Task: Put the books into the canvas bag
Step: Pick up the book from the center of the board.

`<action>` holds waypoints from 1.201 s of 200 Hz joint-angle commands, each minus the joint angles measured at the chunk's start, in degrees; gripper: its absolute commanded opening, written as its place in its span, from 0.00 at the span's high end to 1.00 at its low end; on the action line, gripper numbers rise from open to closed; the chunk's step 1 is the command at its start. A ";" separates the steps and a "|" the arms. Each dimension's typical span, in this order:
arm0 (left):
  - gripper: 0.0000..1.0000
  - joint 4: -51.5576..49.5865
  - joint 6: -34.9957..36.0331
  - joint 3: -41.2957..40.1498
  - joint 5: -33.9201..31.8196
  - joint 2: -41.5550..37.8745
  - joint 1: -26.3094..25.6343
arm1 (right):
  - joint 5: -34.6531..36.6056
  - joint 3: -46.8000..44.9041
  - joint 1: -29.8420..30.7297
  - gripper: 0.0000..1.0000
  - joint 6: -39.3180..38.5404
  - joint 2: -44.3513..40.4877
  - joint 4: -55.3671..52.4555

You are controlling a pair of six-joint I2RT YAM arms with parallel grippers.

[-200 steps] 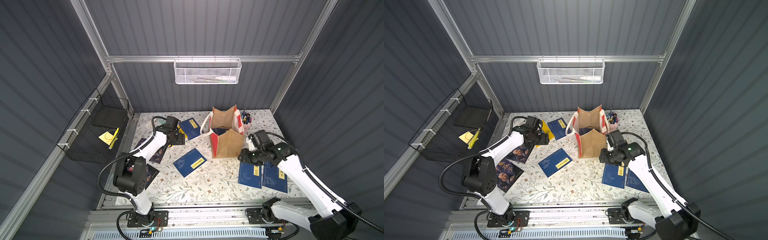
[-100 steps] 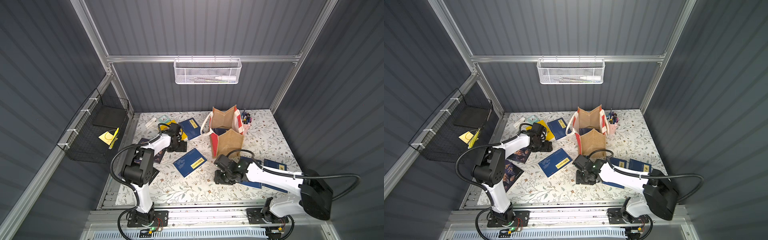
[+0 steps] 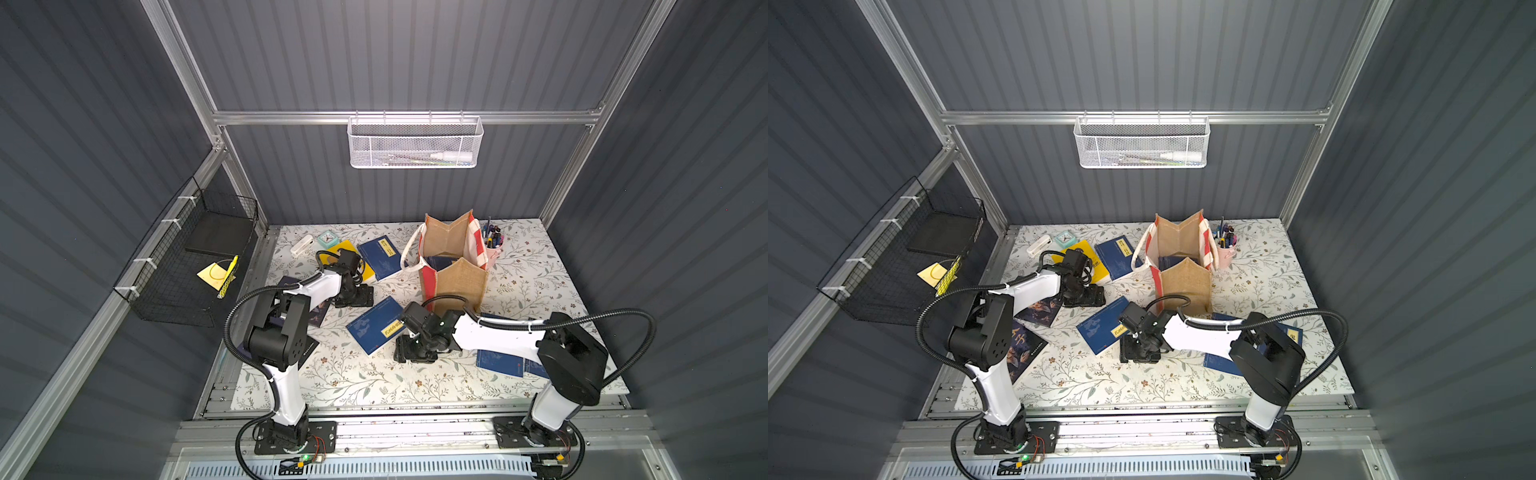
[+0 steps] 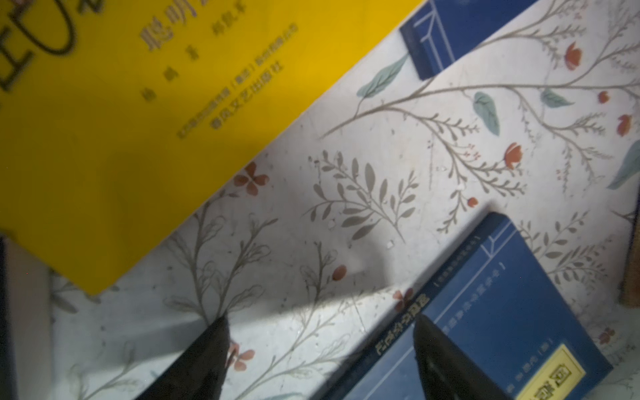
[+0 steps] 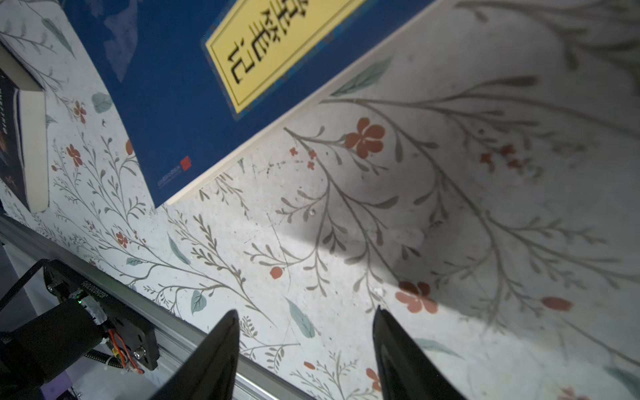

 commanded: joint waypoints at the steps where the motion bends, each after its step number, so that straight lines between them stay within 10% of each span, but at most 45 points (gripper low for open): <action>1: 0.17 0.27 -1.48 -2.14 3.67 2.93 0.50 | -2.53 1.09 -1.78 0.36 -0.94 1.27 1.41; 145: 0.35 12.92 -19.32 -25.56 22.51 -16.19 -3.12 | -4.43 5.13 -10.17 0.38 -5.30 6.49 1.60; 240: 0.36 19.43 -25.30 -29.41 21.52 -21.84 -6.90 | -2.30 5.34 -10.75 0.61 -6.93 6.77 -0.46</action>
